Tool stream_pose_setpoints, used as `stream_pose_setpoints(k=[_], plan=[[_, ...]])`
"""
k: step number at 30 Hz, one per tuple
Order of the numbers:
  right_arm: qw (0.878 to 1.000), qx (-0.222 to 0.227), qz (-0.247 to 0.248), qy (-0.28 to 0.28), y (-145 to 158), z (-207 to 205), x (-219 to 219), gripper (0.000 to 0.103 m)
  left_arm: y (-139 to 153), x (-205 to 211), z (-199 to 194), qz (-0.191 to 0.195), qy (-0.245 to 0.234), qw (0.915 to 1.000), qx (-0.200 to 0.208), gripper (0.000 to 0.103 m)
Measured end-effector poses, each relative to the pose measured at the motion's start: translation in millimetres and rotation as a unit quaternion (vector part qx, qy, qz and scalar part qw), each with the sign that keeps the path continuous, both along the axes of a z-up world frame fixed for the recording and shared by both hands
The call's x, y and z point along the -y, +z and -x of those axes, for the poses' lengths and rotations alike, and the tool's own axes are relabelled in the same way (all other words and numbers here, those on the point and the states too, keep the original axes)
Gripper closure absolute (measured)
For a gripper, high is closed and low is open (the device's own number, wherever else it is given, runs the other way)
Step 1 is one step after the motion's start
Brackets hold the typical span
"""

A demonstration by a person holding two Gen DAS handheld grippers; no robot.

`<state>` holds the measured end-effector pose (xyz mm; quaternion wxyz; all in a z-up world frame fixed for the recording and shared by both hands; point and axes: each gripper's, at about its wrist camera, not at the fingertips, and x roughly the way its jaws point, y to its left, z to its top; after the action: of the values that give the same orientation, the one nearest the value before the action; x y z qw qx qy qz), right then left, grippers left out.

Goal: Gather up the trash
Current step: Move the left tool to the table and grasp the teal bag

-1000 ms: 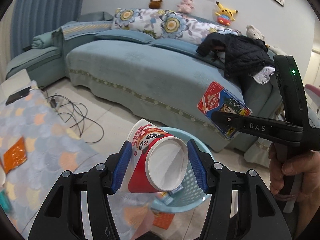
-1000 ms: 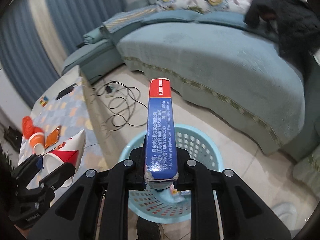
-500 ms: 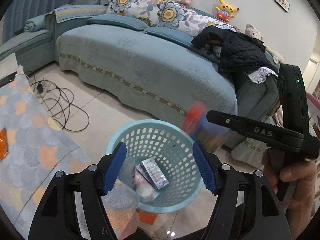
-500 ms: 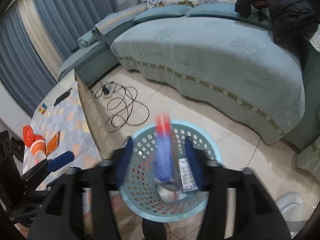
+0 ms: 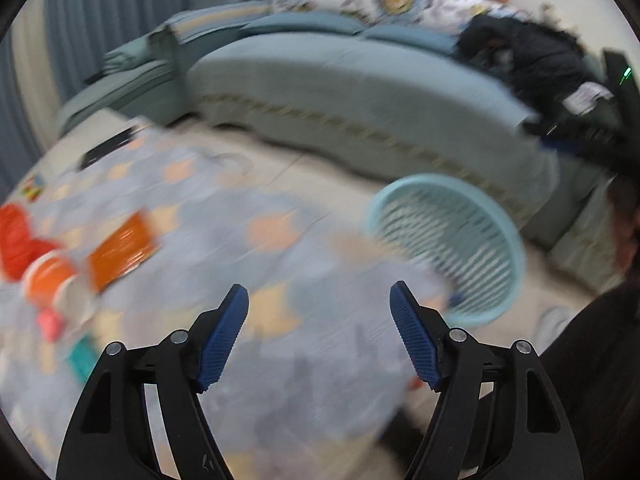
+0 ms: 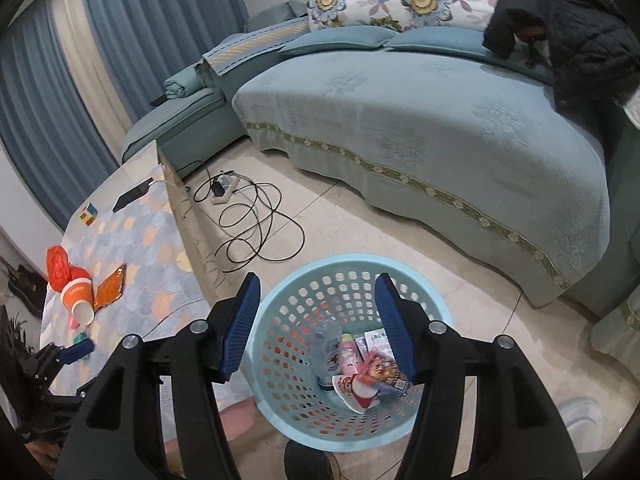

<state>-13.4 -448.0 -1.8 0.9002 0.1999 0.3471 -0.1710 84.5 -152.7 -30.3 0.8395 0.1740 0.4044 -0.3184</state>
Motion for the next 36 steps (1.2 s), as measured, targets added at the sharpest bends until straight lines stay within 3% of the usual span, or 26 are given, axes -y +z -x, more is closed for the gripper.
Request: stream_pose_setpoints(k=[4,6,10,13,18,20,22,23,29,36], plan=[[1.0,-0.005,0.011,0.021,1.5,-16.1,-23.9,0.046,1.3,-52.3,-15.5,-0.039,0.062,0.9969,0.027,0.032],[0.999,-0.004,0.014,0.034,3.0,-24.7,-37.3,0.045,-0.3,-81.4,-30.1,-0.051,0.119,0.991,0.036,0.032],[0.998,-0.004,0.022,0.063,7.3,-43.5,-69.9,0.044,-10.7,-125.8,-60.5,-0.047,0.227,0.9718,0.043,0.032],[0.996,-0.002,0.023,0.089,10.2,-55.7,-96.3,0.043,-26.0,-142.2,-78.5,-0.061,0.267,0.9607,0.044,0.032],[0.99,-0.003,0.036,0.136,14.9,-74.8,-145.4,0.043,-44.2,-147.9,-98.0,-0.035,0.279,0.9597,0.006,0.032],[0.988,0.0,0.036,0.151,17.1,-80.9,-163.3,0.042,-53.3,-143.9,-103.7,-0.039,0.276,0.9605,-0.005,0.042],[0.986,0.001,0.035,0.162,18.2,-85.5,-177.0,0.041,-57.3,-145.7,-105.1,-0.023,0.275,0.9611,-0.011,0.062],[0.985,0.001,0.035,0.166,18.4,-86.9,-182.4,0.041,-56.2,-144.8,-104.8,-0.026,0.275,0.961,-0.01,0.067],[0.975,-0.004,0.055,0.214,17.6,-104.9,-229.9,0.041,-52.1,-155.3,-97.7,-0.01,0.272,0.9618,-0.023,0.069],[0.958,-0.026,0.077,0.274,5.3,-145.3,-284.1,0.041,-26.1,-201.7,-83.4,0.018,0.295,0.9551,-0.017,0.069]])
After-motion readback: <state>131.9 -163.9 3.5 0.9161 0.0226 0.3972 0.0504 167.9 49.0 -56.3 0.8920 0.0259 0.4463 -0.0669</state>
